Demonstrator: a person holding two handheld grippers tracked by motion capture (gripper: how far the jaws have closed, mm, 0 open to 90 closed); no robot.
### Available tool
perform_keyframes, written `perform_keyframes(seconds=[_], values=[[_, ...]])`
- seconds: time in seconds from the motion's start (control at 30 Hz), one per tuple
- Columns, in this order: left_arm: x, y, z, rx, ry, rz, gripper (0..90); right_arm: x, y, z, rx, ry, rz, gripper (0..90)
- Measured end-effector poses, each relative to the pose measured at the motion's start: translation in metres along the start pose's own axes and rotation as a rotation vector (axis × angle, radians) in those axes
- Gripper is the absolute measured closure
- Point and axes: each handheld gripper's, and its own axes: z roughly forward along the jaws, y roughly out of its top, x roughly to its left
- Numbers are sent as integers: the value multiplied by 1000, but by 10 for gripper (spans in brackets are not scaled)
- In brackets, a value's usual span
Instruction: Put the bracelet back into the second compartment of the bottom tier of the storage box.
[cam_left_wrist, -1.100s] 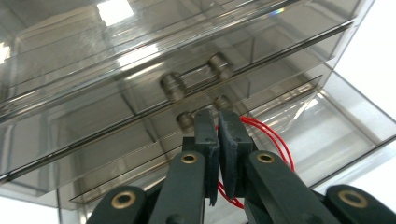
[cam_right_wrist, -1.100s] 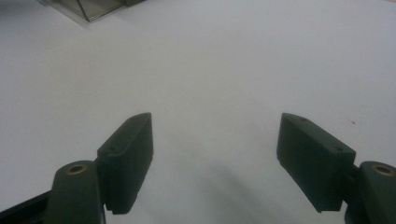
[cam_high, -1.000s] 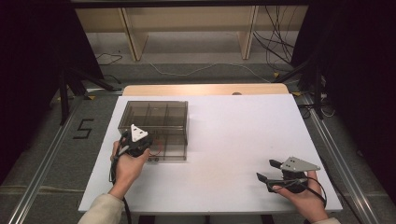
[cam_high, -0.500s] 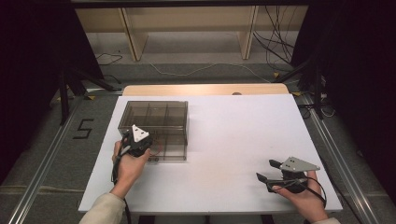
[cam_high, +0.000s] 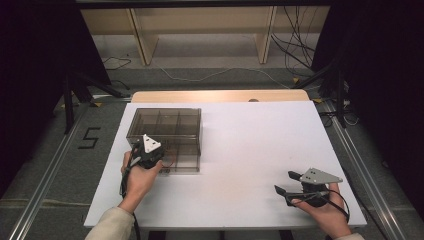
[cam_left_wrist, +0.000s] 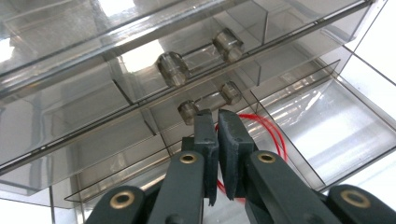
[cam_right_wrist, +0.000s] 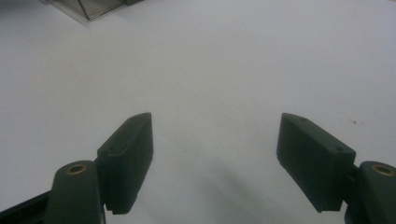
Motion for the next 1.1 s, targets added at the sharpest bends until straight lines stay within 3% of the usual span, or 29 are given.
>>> perform_keyframes(seconds=[0.7, 0.87, 1.1], values=[[-1, 3, -7, -19, -13, -1, 814, 0, 0, 0, 1, 1, 4, 279], [-4, 7, -14, -38, -60, -26, 781, 0, 0, 0, 0, 1, 5, 279], [-13, 8, -23, -70, -138, -17, 699, 1, 0, 0, -3, 5, 7, 279]])
